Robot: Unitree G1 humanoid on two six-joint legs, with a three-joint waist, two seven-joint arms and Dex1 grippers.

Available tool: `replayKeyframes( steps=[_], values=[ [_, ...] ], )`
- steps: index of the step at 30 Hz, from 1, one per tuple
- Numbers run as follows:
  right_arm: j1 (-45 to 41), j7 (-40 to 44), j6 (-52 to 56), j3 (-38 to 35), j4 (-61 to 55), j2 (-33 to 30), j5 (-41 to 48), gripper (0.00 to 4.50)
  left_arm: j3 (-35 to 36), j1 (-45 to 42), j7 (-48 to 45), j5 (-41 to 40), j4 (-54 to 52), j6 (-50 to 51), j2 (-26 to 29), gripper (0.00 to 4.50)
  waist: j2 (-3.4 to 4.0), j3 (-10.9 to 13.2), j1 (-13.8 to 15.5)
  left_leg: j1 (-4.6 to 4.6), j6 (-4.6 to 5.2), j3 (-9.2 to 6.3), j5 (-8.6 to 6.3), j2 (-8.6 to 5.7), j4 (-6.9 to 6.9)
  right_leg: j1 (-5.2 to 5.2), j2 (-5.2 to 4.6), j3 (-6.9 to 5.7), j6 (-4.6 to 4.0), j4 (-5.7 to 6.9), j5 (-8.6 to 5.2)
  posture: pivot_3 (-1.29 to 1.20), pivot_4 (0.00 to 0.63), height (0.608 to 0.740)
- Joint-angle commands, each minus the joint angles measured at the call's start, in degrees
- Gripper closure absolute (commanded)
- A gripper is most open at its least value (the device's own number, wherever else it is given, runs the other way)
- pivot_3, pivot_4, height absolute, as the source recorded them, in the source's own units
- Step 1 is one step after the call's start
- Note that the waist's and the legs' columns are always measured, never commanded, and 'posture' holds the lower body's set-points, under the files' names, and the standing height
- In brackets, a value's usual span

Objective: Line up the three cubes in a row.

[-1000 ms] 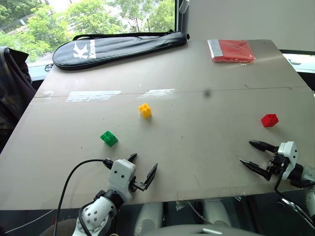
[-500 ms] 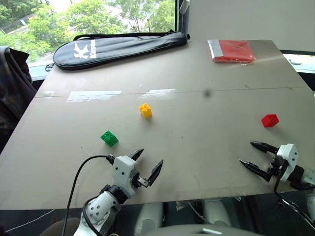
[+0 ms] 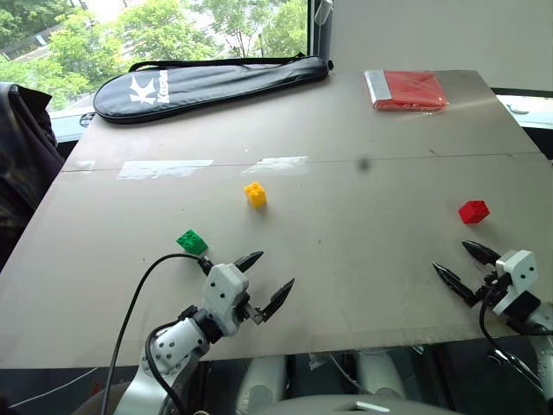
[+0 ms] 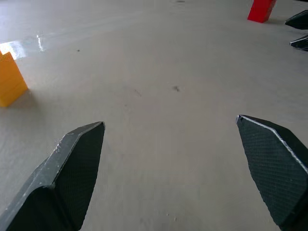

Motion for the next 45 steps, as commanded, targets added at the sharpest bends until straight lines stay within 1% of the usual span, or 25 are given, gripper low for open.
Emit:
replayKeyframes(
  steps=[1, 4, 6, 11, 14, 18, 19, 21, 22, 24, 25, 26, 28, 29, 32, 34, 36, 41, 43, 45],
  values=[
    [-3.7, -8.1, 4.2, -4.9, -0.7, -1.2, -0.1, 0.0, -1.0, -3.1, -5.8, -6.6, -5.8, 5.4, 3.4, 0.02, 0.06, 0.0, -0.1, -0.04, 0.0, 0.03, 0.0, 0.0, 0.0, -0.07, 0.0, 0.03, -0.06, 0.01, 0.04, 0.0, 0.15, 0.694],
    [-7.1, -12.4, 9.4, -6.0, 0.3, -1.8, 0.0, 0.0, -0.5, -8.5, -10.2, -11.2, -7.5, 9.9, 6.9, 0.02, 0.08, 0.0, 0.0, -0.01, 0.0, 0.03, 0.01, 0.0, 0.0, -0.06, 0.02, 0.05, -0.07, 0.04, 0.05, 0.0, 0.15, 0.694],
    [-9.7, -13.8, 12.0, -6.3, 1.5, -2.1, 0.4, 0.0, -0.1, -12.8, -11.5, -13.8, -7.8, 13.2, 8.5, 0.02, 0.11, 0.0, 0.0, -0.01, 0.0, 0.02, 0.01, 0.0, 0.0, -0.06, 0.05, 0.03, -0.07, 0.05, 0.04, 0.0, 0.15, 0.694],
    [-15.9, -13.6, 17.9, -5.8, 4.9, -2.4, 2.3, 0.0, -0.3, -22.6, -12.4, -14.5, -7.4, 18.1, 11.0, 0.02, 0.1, 0.0, -0.1, -0.05, 0.01, 0.02, 0.02, -0.03, 0.0, -0.04, 0.09, 0.05, -0.18, 0.04, 0.12, 0.0, 0.15, 0.694],
    [-18.7, -13.7, 20.8, -5.5, 6.5, -2.3, 2.7, 0.0, -0.2, -27.5, -12.1, -15.5, -7.6, 21.4, 11.6, 0.02, 0.1, 0.0, -0.1, -0.06, 0.01, 0.03, 0.02, -0.04, 0.0, -0.04, 0.1, 0.07, -0.19, 0.03, 0.12, 0.0, 0.15, 0.694],
    [-19.6, -12.9, 21.9, -5.5, 7.5, -2.0, 3.0, 0.0, -1.0, -30.6, -11.7, -16.1, -8.3, 23.5, 10.6, 0.02, 0.1, 0.0, -0.1, -0.07, 0.02, 0.01, 0.02, -0.04, 0.0, -0.04, 0.1, 0.07, -0.18, 0.02, 0.12, 0.0, 0.15, 0.694],
    [-19.4, -12.2, 21.9, -5.4, 7.7, -1.9, 3.2, 0.52, -1.2, -31.0, -11.5, -16.1, -8.6, 23.9, 10.5, 0.0, 0.1, 0.0, -0.1, -0.08, 0.02, 0.01, 0.02, -0.04, 0.0, -0.04, 0.1, 0.07, -0.18, 0.02, 0.12, 0.0, 0.15, 0.694],
    [-18.8, -11.5, 22.1, -5.3, 7.4, -1.7, 3.5, 1.39, -1.3, -31.4, -11.5, -16.1, -8.9, 24.4, 10.5, 0.0, 0.1, 0.0, -0.1, -0.08, 0.02, 0.01, 0.02, -0.04, 0.0, -0.04, 0.1, 0.07, -0.17, 0.02, 0.13, 0.0, 0.15, 0.694],
    [-18.5, -11.4, 22.2, -5.3, 7.2, -1.6, 3.5, 1.7, -1.3, -31.6, -11.6, -15.9, -8.9, 24.5, 10.5, 0.0, 0.1, 0.0, -0.1, -0.08, 0.02, 0.01, 0.02, -0.04, 0.0, -0.04, 0.1, 0.08, -0.17, 0.01, 0.13, 0.0, 0.15, 0.694],
    [-18.2, -10.9, 22.0, -4.9, 7.0, -1.6, 3.2, 2.72, -1.3, -32.0, -11.7, -16.0, -8.8, 24.8, 10.4, 0.0, 0.1, 0.0, -0.1, -0.07, 0.02, 0.02, 0.02, -0.04, 0.0, -0.04, 0.1, 0.09, -0.18, 0.02, 0.13, 0.0, 0.15, 0.694],
    [-18.0, -10.8, 21.7, -4.7, 6.9, -1.6, 2.9, 3.13, -1.2, -32.1, -11.7, -16.3, -8.7, 25.1, 10.3, 0.0, 0.1, 0.0, -0.1, -0.06, 0.02, 0.02, 0.02, -0.04, 0.0, -0.04, 0.1, 0.1, -0.18, 0.03, 0.13, 0.0, 0.15, 0.694],
    [-17.9, -10.0, 21.3, -4.3, 6.9, -1.6, 2.8, 3.23, -1.2, -32.2, -11.8, -16.5, -8.7, 25.3, 10.3, 0.0, 0.1, 0.0, -0.1, -0.06, 0.01, 0.01, 0.02, -0.04, 0.0, -0.04, 0.11, 0.09, -0.18, 0.03, 0.13, 0.0, 0.15, 0.694],
    [-17.6, -8.5, 21.1, -3.8, 6.5, -1.7, 2.9, 3.23, -1.2, -32.3, -12.0, -16.6, -8.8, 25.5, 10.4, 0.0, 0.1, 0.0, -0.1, -0.04, 0.01, 0.02, 0.02, -0.04, 0.0, -0.03, 0.11, 0.09, -0.17, 0.03, 0.13, 0.0, 0.15, 0.694],
    [-17.1, -6.2, 21.7, -2.9, 5.6, -1.9, 3.5, 3.23, -1.2, -32.1, -12.4, -16.5, -8.8, 25.4, 10.7, 0.0, 0.1, 0.0, -0.2, -0.03, 0.01, 0.02, 0.02, -0.04, 0.0, -0.03, 0.11, 0.1, -0.17, 0.03, 0.13, 0.0, 0.15, 0.694],
    [-14.6, 5.7, 18.8, 2.4, 2.7, -4.1, 3.2, 3.23, -0.6, -31.6, -14.0, -16.2, -8.1, 25.0, 12.1, 0.0, 0.1, 0.0, -0.2, -0.03, 0.01, 0.01, 0.02, -0.02, -0.01, -0.03, 0.13, 0.09, -0.18, 0.03, 0.13, 0.0, 0.15, 0.694],
    [-14.1, 13.2, 14.6, 7.2, 3.2, -6.1, 0.7, 3.23, -0.8, -31.0, -15.7, -15.6, -7.6, 24.5, 13.6, 0.0, 0.09, 0.0, -0.5, -0.02, 0.01, 0.01, 0.02, 0.02, -0.01, -0.03, 0.18, 0.1, -0.17, 0.03, 0.13, 0.0, 0.15, 0.694],
    [-15.2, 20.7, 11.2, 11.0, 4.9, -7.1, 0.2, 3.23, -1.3, -30.1, -17.9, -14.2, -7.0, 23.3, 15.5, 0.0, 0.08, 0.0, -0.9, 0.02, 0.01, 0.03, 0.02, 0.03, 0.0, -0.01, 0.18, 0.11, -0.16, 0.03, 0.12, 0.0, 0.15, 0.694],
    [-23.6, 36.1, 8.4, 17.2, 9.2, -7.8, 1.5, 3.23, -0.5, -28.5, -21.2, -12.8, -5.0, 20.3, 17.3, 0.0, 0.04, 0.1, -1.6, 0.11, 0.01, 0.04, 0.03, 0.05, 0.0, 0.05, 0.19, 0.12, -0.03, 0.03, 0.04, 0.0, 0.15, 0.694],
    [-27.3, 40.0, 4.5, 19.3, 13.4, -8.5, -1.1, 3.23, -0.8, -28.1, -22.0, -11.6, -4.7, 19.2, 17.8, 0.0, 0.06, 0.1, -1.5, 0.08, 0.0, 0.03, 0.03, 0.06, 0.0, 0.04, 0.19, 0.11, -0.18, 0.03, 0.13, 0.0, 0.15, 0.694],
    [-31.8, 43.6, 2.6, 20.5, 18.2, -7.9, -1.5, 3.23, -0.1, -28.0, -22.4, -11.8, -5.0, 18.4, 17.6, 0.0, 0.05, 0.1, -1.4, 0.05, 0.0, 0.02, 0.03, 0.05, 0.0, 0.02, 0.17, 0.09, -0.19, 0.02, 0.13, 0.0, 0.15, 0.694]
  ],
)
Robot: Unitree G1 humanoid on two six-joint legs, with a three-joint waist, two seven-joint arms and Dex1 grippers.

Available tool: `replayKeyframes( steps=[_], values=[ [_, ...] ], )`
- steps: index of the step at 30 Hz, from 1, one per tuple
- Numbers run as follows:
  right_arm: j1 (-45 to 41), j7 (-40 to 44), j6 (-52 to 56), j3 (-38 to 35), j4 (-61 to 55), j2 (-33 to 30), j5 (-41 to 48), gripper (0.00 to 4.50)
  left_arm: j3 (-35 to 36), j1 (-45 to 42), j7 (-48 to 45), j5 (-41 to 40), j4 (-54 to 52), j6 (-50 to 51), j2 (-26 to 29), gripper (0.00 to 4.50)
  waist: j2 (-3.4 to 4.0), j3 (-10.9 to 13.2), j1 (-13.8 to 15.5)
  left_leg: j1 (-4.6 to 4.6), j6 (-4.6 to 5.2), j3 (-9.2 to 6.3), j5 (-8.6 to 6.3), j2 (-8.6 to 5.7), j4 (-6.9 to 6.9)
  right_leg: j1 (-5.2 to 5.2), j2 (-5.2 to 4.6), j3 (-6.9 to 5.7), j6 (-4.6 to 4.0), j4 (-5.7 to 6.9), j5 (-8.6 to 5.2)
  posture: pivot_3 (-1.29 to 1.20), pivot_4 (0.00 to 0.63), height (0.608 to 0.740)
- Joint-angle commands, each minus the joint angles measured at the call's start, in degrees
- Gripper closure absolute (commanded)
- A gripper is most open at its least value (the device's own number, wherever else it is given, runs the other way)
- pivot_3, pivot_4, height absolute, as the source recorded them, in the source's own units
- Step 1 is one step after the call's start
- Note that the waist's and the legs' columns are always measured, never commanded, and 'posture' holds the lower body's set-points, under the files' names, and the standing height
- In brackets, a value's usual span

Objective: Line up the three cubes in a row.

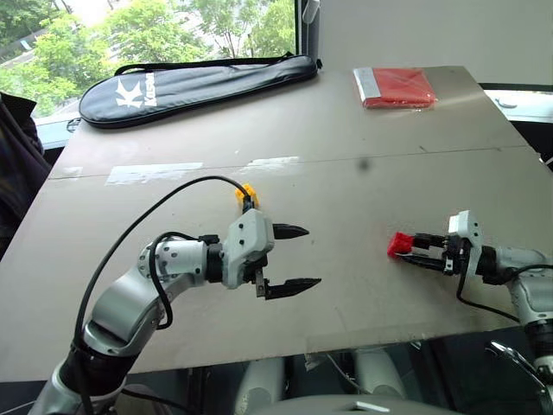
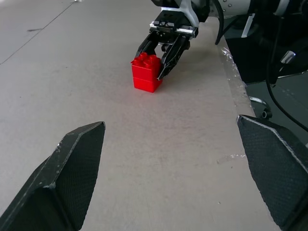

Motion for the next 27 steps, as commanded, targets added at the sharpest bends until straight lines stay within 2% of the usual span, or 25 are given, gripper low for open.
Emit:
replayKeyframes(
  steps=[1, 4, 9, 10, 16, 23, 25, 27],
  values=[
    [-5.9, 6.5, -3.7, 0.8, 6.0, -0.2, -0.5, 3.23, 2.3, 0.1, -0.8, -0.5, -1.4, -2.1, 0.2, 0.0, -0.01, 0.0, 0.1, -0.01, 0.0, 0.0, 0.0, 0.0, 0.0, 0.0, -0.01, 0.0, 0.0, -0.01, 0.0, 0.0, 0.15, 0.694],
    [-10.5, 9.6, -9.3, 5.0, 12.2, -0.7, -0.4, 3.23, 3.7, 0.5, -1.1, -1.8, -2.3, -1.7, 0.6, 0.0, -0.03, 0.0, 0.1, -0.05, -0.01, -0.01, 0.01, -0.03, 0.0, -0.02, -0.04, -0.01, -0.01, -0.04, 0.01, 0.0, 0.15, 0.694],
    [-16.6, 9.7, -21.9, 14.1, 24.0, -1.7, -0.6, 3.23, 5.3, 1.6, -0.5, -2.7, -3.8, -0.7, 1.0, 0.0, -0.04, 0.1, -0.1, -0.05, -0.24, -0.01, 0.13, -0.03, 0.0, -0.02, -0.08, -0.03, -0.01, -0.04, 0.01, 0.0, 0.15, 0.694],
    [-17.1, 9.7, -22.1, 16.3, 24.7, -1.9, 2.3, 3.23, 5.4, 1.7, -0.2, -2.8, -4.0, -0.5, 0.9, 0.0, -0.07, 0.0, -0.1, -0.03, -0.24, 0.0, 0.13, -0.03, 0.0, 0.0, -0.09, -0.02, -0.02, -0.05, 0.01, 0.0, 0.15, 0.694],
    [-21.7, 9.7, -25.4, 21.6, 31.4, -1.4, 5.1, 3.23, 5.8, 2.2, -0.6, -2.9, -4.0, -0.3, 1.5, 0.0, -0.08, 0.0, -0.1, 0.16, -0.07, 0.0, 0.04, -0.02, 0.01, 0.15, -0.09, -0.01, -0.08, -0.02, 0.05, 0.0, 0.15, 0.694],
    [-23.7, 9.7, -23.6, 23.9, 34.1, -1.7, 6.9, 3.23, 5.7, 3.2, -1.6, -2.5, -3.8, -0.7, 1.8, 0.0, -0.08, 0.0, -0.1, 0.23, -0.08, -0.01, 0.04, -0.01, 0.01, 0.21, -0.09, -0.02, -0.09, -0.01, 0.05, 0.0, 0.15, 0.694],
    [-24.0, 9.7, -23.5, 23.6, 34.7, -1.6, 6.9, 2.19, 5.7, 3.4, -1.7, -2.5, -3.9, -0.8, 1.6, 0.0, -0.07, 0.0, -0.1, 0.23, -0.08, -0.01, 0.04, -0.01, 0.01, 0.21, -0.1, -0.01, -0.09, -0.01, 0.05, 0.0, 0.15, 0.694],
    [-24.4, 9.7, -25.1, 22.2, 36.0, -0.9, 5.9, 1.38, 5.5, 3.7, -1.9, -2.3, -3.8, -1.1, 1.5, 0.0, -0.04, 0.1, -0.1, 0.19, -0.08, -0.03, 0.04, -0.02, 0.01, 0.18, -0.11, -0.03, -0.09, -0.01, 0.05, 0.0, 0.15, 0.694]
  ],
)
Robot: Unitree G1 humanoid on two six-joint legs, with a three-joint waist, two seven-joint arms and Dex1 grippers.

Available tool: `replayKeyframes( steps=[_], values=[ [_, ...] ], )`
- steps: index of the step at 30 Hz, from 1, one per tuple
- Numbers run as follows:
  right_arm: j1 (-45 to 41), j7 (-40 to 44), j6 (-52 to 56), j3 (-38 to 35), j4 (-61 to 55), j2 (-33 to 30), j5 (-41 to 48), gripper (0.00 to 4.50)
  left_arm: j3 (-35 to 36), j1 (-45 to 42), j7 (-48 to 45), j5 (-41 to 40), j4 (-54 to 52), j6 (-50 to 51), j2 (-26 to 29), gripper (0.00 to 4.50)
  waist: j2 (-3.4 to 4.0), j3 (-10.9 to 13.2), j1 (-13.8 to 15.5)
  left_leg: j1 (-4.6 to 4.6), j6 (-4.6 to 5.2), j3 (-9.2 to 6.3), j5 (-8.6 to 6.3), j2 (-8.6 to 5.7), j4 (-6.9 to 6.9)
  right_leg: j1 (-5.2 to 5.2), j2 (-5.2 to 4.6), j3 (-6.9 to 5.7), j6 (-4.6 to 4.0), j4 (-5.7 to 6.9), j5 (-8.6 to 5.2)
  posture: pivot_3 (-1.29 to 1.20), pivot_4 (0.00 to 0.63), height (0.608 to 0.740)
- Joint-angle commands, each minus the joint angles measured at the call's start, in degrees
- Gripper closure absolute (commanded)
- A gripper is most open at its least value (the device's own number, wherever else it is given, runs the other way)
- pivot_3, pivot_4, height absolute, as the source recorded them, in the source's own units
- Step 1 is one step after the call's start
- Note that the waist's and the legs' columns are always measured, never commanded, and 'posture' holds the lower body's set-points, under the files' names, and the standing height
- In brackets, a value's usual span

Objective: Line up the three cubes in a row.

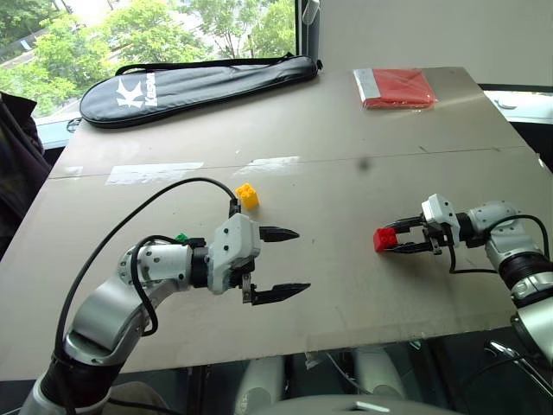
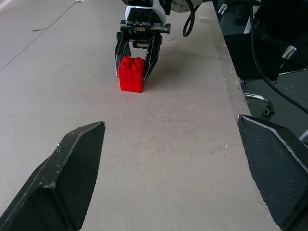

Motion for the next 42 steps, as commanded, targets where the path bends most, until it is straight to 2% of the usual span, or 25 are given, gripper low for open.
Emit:
replayKeyframes(
  steps=[1, 3, 4, 10, 15, 21, 26, 30, 33, 36, 42],
  values=[
    [-1.1, 2.4, -1.9, -2.2, 2.2, 0.4, -1.7, 0.98, 0.9, 0.5, -0.5, -0.5, -1.6, -1.4, 0.1, 0.0, 0.02, 0.0, 0.0, -0.06, -0.01, 0.0, 0.0, 0.0, 0.0, -0.04, 0.0, -0.01, -0.01, 0.0, 0.0, 0.0, 0.15, 0.694],
    [-1.4, 2.4, -2.6, -3.4, 3.1, 1.0, -2.6, 0.15, 0.8, 0.6, -0.7, -0.3, -1.4, -1.7, 0.0, 0.0, 0.02, 0.0, 0.0, -0.18, -0.22, 0.01, 0.13, 0.0, 0.0, -0.17, 0.0, 0.0, 0.0, 0.0, 0.0, 0.0, 0.15, 0.694],
    [-1.6, 2.4, -2.4, -4.2, 3.7, 1.3, -3.0, 0.06, 0.8, 0.6, -0.7, -0.2, -1.3, -1.8, 0.0, 0.0, 0.02, 0.0, 0.0, -0.19, -0.24, 0.02, 0.14, 0.0, -0.01, -0.18, 0.0, 0.01, 0.0, -0.01, 0.0, 0.0, 0.15, 0.694],
    [-2.1, 2.4, -3.8, -7.6, 4.6, 1.4, -5.9, 0.06, 0.8, 1.4, -0.9, 0.0, -1.0, -2.7, 0.0, 0.0, 0.03, 0.0, 0.0, -0.2, -0.23, 0.02, 0.13, -0.01, -0.01, -0.18, -0.01, 0.0, 0.0, 0.0, 0.0, 0.0, 0.15, 0.694],
    [0.7, 2.4, 0.4, -9.4, -2.3, -0.5, -1.4, 0.06, 2.4, 4.0, 1.5, -0.5, -1.8, -2.4, -1.0, 0.0, 0.04, 0.0, 0.1, -0.23, -0.22, 0.01, 0.12, 0.0, -0.01, -0.19, -0.01, -0.01, 0.0, -0.01, 0.0, 0.0, 0.15, 0.694],
    [10.7, 2.4, 6.7, -15.0, -17.6, -4.6, 9.6, 0.06, 6.3, 13.1, 13.8, 1.5, -5.0, -5.2, -10.6, 0.0, 0.05, 0.0, 0.4, -0.32, -0.02, -0.03, 0.0, -0.01, -0.02, -0.23, -0.16, -0.03, 0.02, -0.07, 0.01, 0.0, 0.15, 0.694],
    [18.3, 2.4, 13.6, -20.8, -25.7, -6.7, 17.2, 0.06, 9.8, 25.4, 22.4, 9.2, -5.4, -14.9, -19.2, 0.0, 0.14, 0.0, 0.6, -0.28, 0.03, -0.03, -0.03, 0.0, -0.02, -0.21, -0.4, 0.1, -0.01, -0.07, 0.0, 0.0, 0.15, 0.694],
    [21.5, 2.4, 16.3, -22.6, -28.0, -7.2, 19.6, 0.06, 11.4, 30.2, 25.2, 14.4, -1.6, -21.7, -22.3, 0.0, 0.15, 0.0, 1.4, -0.25, 0.03, -0.05, -0.03, 0.01, -0.02, -0.21, -0.32, -0.05, -0.01, -0.05, -0.01, 0.0, 0.15, 0.694],
    [22.0, 2.4, 17.1, -24.0, -28.0, -6.7, 19.7, 0.06, 13.7, 31.8, 25.3, 14.9, 1.3, -25.5, -23.0, 0.0, 0.14, 0.0, 1.5, -0.2, 0.04, 0.01, -0.03, 0.01, -0.01, -0.2, -0.12, -0.06, 0.03, -0.02, -0.02, 0.0, 0.15, 0.694],
    [22.3, 2.4, 18.0, -24.9, -28.3, -6.9, 19.9, 0.06, 20.2, 31.5, 24.5, 11.2, 5.0, -26.5, -21.8, 0.0, 0.14, 0.0, 1.5, -0.25, 0.05, 0.0, -0.03, 0.01, -0.01, -0.23, -0.09, -0.11, 0.02, -0.03, -0.02, 0.0, 0.15, 0.694],
    [22.3, 2.4, 19.9, -27.0, -30.3, -5.0, 18.1, 0.06, 25.8, 30.6, 13.7, 5.7, 15.7, -27.8, -15.3, 0.0, 0.15, 0.0, 1.5, -0.36, 0.05, -0.02, -0.03, 0.01, -0.01, -0.31, -0.11, -0.19, 0.01, -0.05, -0.01, 0.0, 0.15, 0.694]
  ],
)
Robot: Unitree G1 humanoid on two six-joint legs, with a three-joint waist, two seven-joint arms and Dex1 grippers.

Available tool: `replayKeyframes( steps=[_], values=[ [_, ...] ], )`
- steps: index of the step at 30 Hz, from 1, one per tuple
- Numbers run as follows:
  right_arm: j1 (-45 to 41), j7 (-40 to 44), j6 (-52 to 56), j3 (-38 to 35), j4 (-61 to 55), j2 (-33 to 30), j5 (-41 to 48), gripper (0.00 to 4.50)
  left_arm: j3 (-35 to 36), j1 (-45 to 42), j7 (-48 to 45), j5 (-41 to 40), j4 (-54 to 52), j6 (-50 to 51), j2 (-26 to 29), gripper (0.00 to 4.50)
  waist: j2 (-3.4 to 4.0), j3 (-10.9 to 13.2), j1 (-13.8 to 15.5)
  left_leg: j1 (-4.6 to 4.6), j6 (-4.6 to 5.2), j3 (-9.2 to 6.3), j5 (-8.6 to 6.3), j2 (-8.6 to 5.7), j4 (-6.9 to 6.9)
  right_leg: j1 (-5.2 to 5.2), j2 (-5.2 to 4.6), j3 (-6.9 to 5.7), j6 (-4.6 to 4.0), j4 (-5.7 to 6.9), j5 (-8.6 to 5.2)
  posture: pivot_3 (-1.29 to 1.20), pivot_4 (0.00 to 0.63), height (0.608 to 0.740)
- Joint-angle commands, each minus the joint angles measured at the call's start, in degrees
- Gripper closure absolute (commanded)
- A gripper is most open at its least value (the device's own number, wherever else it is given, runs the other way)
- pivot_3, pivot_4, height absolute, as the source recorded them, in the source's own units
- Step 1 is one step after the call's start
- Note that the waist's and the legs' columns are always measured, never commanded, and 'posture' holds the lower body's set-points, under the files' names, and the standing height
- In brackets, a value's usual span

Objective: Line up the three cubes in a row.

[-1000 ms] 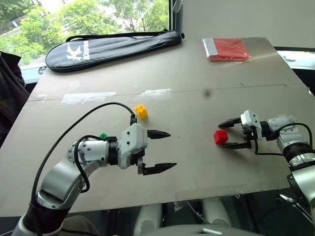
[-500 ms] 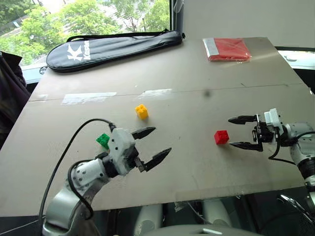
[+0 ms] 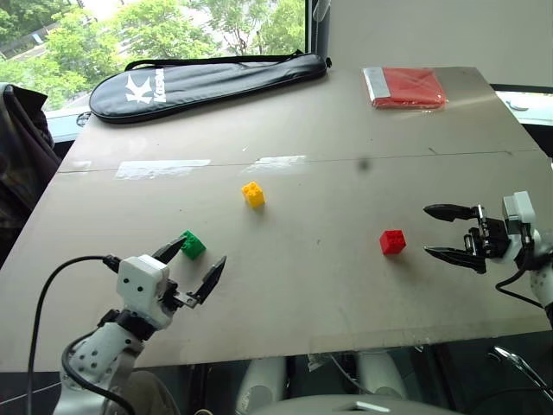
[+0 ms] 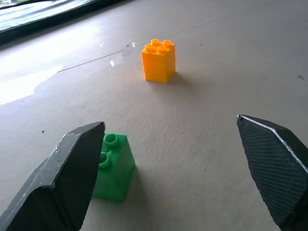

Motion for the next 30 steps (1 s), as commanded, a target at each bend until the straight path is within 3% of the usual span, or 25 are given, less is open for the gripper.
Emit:
replayKeyframes(
  steps=[1, 11, 18, 30],
  values=[
    [0.2, 2.3, 1.2, -2.7, -2.6, 0.8, -0.6, 0.06, 3.3, -1.0, -4.6, -3.0, 5.1, -1.7, 2.0, 0.0, 0.0, 0.0, 0.0, 0.0, 0.0, 0.0, 0.0, 0.0, 0.0, 0.0, 0.0, 0.0, 0.0, 0.0, 0.0, 0.0, 0.15, 0.694],
    [0.1, 2.3, 2.9, -5.1, -4.1, 3.0, -3.2, 0.06, 4.3, -7.0, -11.5, -3.8, 17.0, -3.3, 5.5, 0.0, -0.01, 0.0, 0.0, 0.01, 0.0, -0.03, 0.0, 0.0, 0.0, 0.01, 0.0, -0.04, 0.0, 0.01, 0.01, 0.0, 0.15, 0.694],
    [0.5, 2.3, 3.3, -3.0, -5.6, 2.5, -1.9, 0.06, 0.1, -18.0, -20.0, -0.5, 33.4, -8.0, 9.9, 0.0, 0.0, 0.0, 0.0, 0.01, -0.01, -0.04, 0.0, 0.0, 0.0, 0.01, 0.01, -0.07, 0.0, 0.02, 0.01, 0.0, 0.15, 0.694],
    [2.7, 2.3, -4.0, 4.5, -11.1, -1.6, 5.4, 0.06, -3.2, -24.5, -27.2, 1.4, 44.6, -12.4, 11.5, 0.0, 0.02, 0.0, 0.0, 0.02, -0.02, -0.07, 0.0, 0.01, 0.0, -0.01, -0.13, -0.08, 0.04, 0.02, 0.05, 0.0, 0.15, 0.694]
  ],
)
